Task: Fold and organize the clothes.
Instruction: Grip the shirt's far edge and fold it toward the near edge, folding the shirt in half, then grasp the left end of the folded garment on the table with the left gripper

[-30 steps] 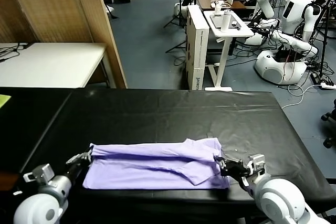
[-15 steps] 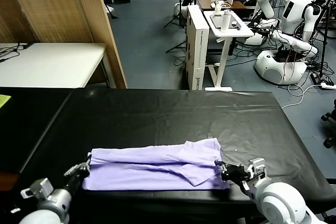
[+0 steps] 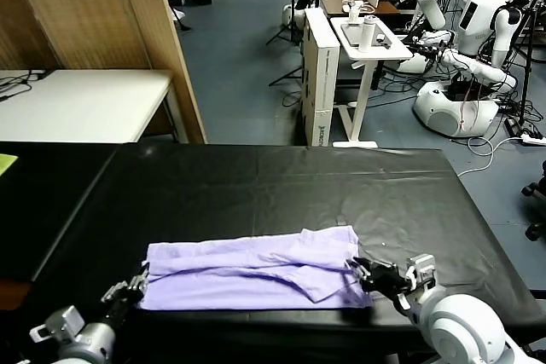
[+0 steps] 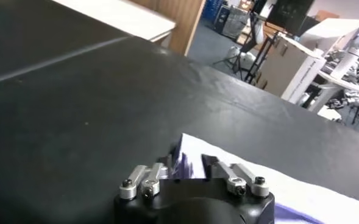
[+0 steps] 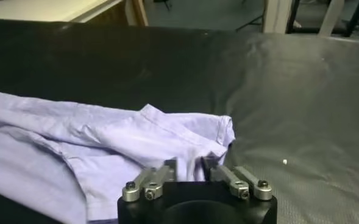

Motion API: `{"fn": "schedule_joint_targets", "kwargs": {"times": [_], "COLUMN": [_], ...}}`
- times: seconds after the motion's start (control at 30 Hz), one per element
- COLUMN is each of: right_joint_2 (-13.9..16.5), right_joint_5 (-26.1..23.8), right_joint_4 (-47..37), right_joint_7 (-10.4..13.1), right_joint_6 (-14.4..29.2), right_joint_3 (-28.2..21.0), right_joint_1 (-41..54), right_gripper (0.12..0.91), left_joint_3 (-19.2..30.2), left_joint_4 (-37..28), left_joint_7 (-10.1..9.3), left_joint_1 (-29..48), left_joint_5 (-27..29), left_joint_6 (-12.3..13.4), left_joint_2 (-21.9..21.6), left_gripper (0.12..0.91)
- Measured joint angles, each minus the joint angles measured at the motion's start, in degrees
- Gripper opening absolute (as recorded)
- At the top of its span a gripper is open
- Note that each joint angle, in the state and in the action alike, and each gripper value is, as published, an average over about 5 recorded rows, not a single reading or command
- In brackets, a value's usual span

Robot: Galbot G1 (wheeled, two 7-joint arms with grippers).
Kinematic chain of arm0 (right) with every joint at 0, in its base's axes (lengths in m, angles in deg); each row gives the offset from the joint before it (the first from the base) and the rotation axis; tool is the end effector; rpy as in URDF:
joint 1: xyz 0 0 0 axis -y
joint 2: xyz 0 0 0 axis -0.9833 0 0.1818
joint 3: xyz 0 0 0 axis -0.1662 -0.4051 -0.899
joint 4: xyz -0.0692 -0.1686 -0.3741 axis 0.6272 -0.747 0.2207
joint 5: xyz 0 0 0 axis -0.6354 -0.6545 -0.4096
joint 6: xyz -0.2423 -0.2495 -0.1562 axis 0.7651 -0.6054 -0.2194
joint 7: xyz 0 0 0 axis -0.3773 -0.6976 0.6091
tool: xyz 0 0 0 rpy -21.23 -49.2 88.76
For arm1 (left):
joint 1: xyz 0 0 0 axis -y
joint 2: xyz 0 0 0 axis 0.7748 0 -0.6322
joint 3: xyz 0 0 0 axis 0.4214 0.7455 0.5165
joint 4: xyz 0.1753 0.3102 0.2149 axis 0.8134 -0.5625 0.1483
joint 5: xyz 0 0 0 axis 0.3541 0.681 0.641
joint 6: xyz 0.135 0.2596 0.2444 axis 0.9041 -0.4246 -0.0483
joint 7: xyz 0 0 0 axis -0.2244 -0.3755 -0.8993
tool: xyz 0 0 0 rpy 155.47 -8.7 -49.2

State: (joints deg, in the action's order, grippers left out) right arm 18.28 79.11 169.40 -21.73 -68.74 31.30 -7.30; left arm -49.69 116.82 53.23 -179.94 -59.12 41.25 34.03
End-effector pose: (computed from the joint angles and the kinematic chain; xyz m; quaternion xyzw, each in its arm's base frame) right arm 0.2426 -0.1097 -0.2374 0.1710 -0.9369 0.0013 0.3049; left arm 0.1250 0.1363 -0.3146 0.0872 -0.9545 0.1835 0.2182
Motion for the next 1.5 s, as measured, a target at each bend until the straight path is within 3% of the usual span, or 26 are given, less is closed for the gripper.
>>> {"fn": "schedule_joint_targets", "kwargs": {"times": [0.07,0.17,0.37,0.77,0.87,0.97,1.1,1.23,1.33,1.5], "right_joint_2": [-0.9,-2.45,-5.08,-8.31,-8.63,-8.9,-9.42,-10.1,-10.73,-12.23], "right_joint_5": [-0.48,-1.47,-2.91,-4.19,-4.52,-4.88,-5.29,-5.77,-6.3,-7.9], "right_joint_4": [-1.61,-4.57,-10.33,-16.22,-16.76,-17.09,-17.25,-17.35,-17.75,-19.05], "right_joint_7": [0.03,-0.02,-0.17,-0.43,-0.8,-1.21,-1.51,-1.5,-1.32,-0.93], "right_joint_6": [0.05,1.03,3.99,4.49,4.5,4.57,4.8,5.75,6.89,8.81], "right_joint_3": [-0.46,-1.45,-3.56,-5.15,-5.32,-5.41,-5.48,-5.31,-4.84,-3.95], "right_joint_1": [1.5,3.96,8.17,10.76,10.89,10.93,10.86,10.57,10.42,10.68], "right_gripper": [0.902,0.906,0.907,0.882,0.814,0.689,0.434,0.207,0.139,0.139], "left_joint_3": [-0.38,-0.24,1.62,7.5,8.07,8.26,8.32,8.4,8.52,9.32], "left_joint_4": [-0.35,-1.45,-5.14,-12.21,-12.91,-13.14,-12.72,-12.24,-12.3,-13.55], "left_joint_7": [-0.02,-0.13,-0.06,0.16,0.22,0.22,0.22,0.22,0.22,0.2], "left_joint_1": [0.82,3.2,9.31,16.01,16.14,16.13,15.65,15.24,15.39,16.9], "left_joint_5": [-0.08,-0.05,0.89,3.64,3.89,3.97,3.98,4.3,4.73,5.21], "left_joint_6": [-0.07,-0.61,-1.25,-2.16,-2.22,-2.28,-2.39,-2.52,-2.65,-2.85], "left_joint_2": [0.01,0.04,-1.02,-2.6,-2.61,-2.59,-2.63,-2.6,-2.54,-2.86], "left_gripper": [0.861,0.902,0.907,0.893,0.817,0.661,0.397,0.193,0.168,0.167]}}
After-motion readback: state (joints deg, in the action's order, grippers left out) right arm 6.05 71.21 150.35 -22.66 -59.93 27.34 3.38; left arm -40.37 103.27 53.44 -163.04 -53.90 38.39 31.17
